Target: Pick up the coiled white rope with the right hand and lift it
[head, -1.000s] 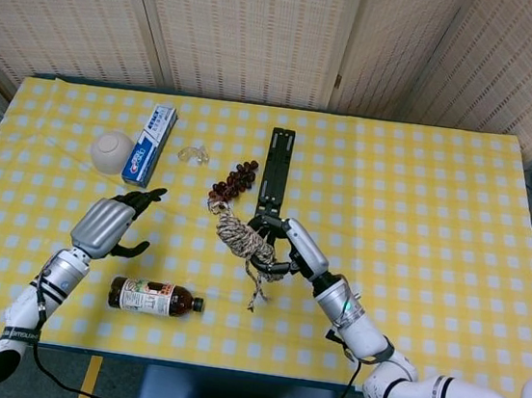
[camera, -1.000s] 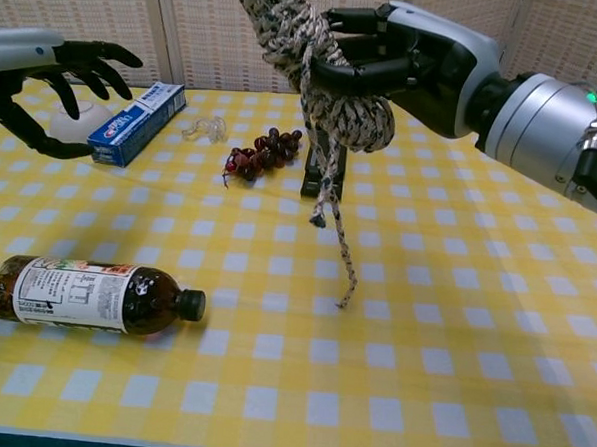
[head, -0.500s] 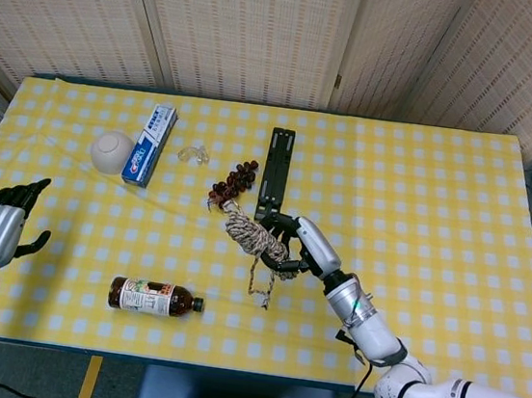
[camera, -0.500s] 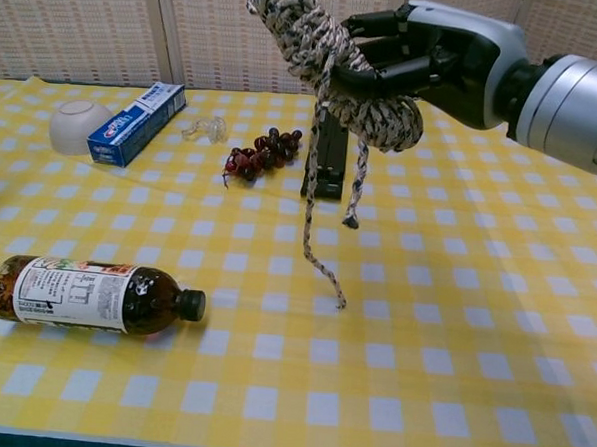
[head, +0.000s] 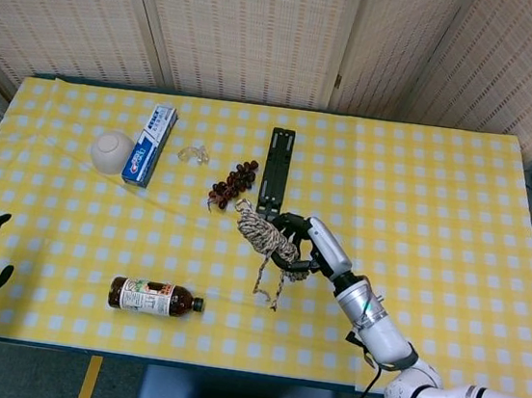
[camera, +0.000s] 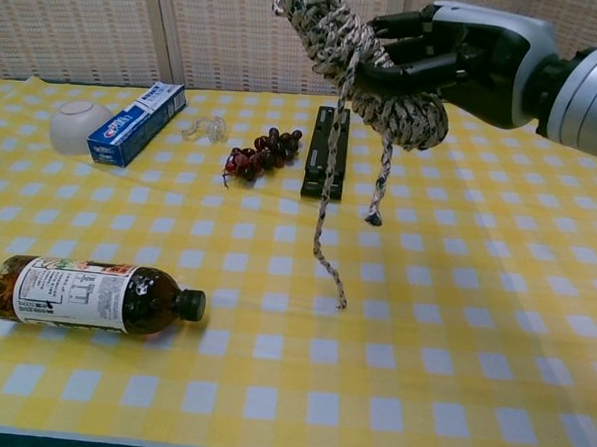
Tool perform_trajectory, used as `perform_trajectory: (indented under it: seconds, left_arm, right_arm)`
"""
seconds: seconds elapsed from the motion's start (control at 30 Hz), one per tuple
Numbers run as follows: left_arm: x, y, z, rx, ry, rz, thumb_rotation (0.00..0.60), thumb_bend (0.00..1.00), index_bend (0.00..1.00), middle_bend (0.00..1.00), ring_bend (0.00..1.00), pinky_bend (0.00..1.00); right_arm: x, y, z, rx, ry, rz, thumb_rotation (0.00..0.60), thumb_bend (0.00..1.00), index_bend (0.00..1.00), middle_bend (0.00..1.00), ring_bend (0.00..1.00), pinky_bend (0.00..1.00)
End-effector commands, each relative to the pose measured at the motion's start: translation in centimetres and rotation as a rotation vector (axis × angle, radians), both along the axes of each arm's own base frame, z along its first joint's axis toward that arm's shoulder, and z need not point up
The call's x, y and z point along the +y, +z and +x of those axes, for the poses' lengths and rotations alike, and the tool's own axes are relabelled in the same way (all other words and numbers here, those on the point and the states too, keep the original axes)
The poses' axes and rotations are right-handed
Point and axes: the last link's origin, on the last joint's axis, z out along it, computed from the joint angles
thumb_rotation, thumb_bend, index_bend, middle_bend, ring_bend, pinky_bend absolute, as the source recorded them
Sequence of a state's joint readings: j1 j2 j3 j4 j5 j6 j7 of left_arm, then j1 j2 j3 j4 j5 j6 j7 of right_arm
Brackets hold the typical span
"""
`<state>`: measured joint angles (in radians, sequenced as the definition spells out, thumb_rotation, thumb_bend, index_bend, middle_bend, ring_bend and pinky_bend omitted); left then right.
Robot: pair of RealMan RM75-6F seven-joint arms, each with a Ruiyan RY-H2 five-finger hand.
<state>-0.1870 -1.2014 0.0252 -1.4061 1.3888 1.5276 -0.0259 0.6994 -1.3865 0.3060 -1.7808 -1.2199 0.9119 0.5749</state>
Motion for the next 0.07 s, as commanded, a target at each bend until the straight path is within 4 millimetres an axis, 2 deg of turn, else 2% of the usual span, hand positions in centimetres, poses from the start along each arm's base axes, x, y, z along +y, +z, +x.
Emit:
perform_trajectory:
  seconds: [0.03,0.07]
  left_arm:
    - [-1.77,-0.03,0.48,-0.022,0.004,-0.009,0.6,0.33,0.17,0.23,0.2,0.21]
    - [-1.95,-0.06,0.56,-0.023,0.003,-0.01,0.6,0.33,0.18,0.23,0.2,0.2]
  right_arm:
    - [-0.01,0.04,-0.02,-0.005,-0.002,-0.001,0.6,0.61,0.88,0.73,0.78,0.71]
    - [-0.01,0.04,-0.02,-0.006,-0.002,0.0,0.6,0.61,0.88,0.73,0.78,0.71]
